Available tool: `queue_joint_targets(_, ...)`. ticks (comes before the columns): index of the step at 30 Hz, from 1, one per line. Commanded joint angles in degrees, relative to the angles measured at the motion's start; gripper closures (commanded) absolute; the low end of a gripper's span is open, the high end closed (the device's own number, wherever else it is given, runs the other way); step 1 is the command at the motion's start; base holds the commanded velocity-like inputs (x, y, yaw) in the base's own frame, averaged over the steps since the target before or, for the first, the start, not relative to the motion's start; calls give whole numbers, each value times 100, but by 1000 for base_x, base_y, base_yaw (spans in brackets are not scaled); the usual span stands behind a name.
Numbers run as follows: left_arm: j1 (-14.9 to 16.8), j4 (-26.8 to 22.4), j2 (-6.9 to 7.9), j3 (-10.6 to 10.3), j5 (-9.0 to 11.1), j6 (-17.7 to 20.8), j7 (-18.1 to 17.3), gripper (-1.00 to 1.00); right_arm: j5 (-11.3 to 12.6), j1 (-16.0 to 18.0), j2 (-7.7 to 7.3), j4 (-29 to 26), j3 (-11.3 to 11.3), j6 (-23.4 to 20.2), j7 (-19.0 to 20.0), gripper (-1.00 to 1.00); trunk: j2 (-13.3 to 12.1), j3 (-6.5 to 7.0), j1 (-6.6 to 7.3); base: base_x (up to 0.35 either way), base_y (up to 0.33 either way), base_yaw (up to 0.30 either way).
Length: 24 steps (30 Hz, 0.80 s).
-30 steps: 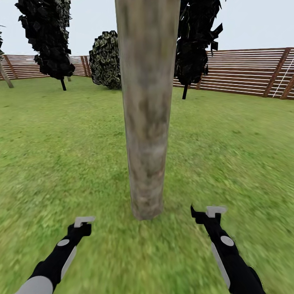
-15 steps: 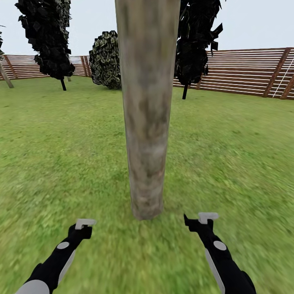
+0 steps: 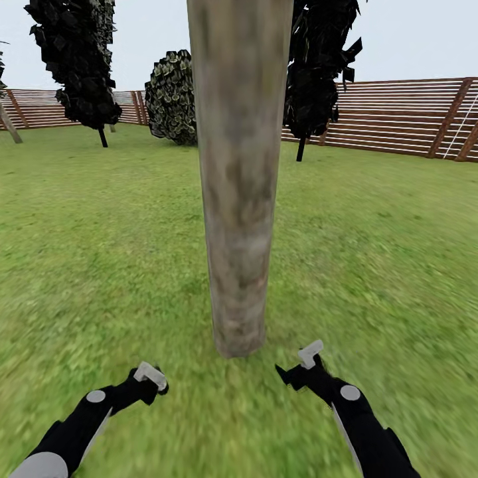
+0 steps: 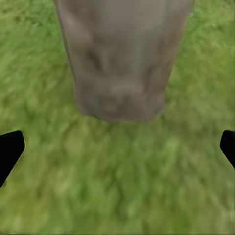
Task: In the garden, pick up the pesticide atomizer on the floor and spray pesticide onto both trees until each tree trunk is fully covered.
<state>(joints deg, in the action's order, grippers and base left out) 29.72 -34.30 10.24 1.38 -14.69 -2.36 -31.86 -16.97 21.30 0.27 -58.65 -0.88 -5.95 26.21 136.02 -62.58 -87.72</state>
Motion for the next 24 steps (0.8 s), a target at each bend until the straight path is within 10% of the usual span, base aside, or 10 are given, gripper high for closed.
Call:
queue_joint_targets(1, -5, -1, 21, -3, -5, 3, -222, 100, -96, 74, 0, 1, 0, -1, 204, -100, 0, 0, 0, 0, 0, 0)
queue_joint_targets(6, -19, -4, 54, -6, -175, 7, -880, 100, -568, 222, 0, 2, -1, 12, 1211, -100, 0, 0, 0, 0, 0, 0)
queue_joint_targets(14, -2, -11, -3, -14, -1043, 8, -1636, 100, -772, 323, 0, -4, 25, 15, 1969, -100, 0, 0, 0, 0, 0, 0)
queue_joint_targets(24, 26, -23, -87, -10, -2125, 76, -1981, 100, -1009, 728, 2, -31, 1098, 7, 2706, -100, 0, 0, 0, 0, 0, 0)
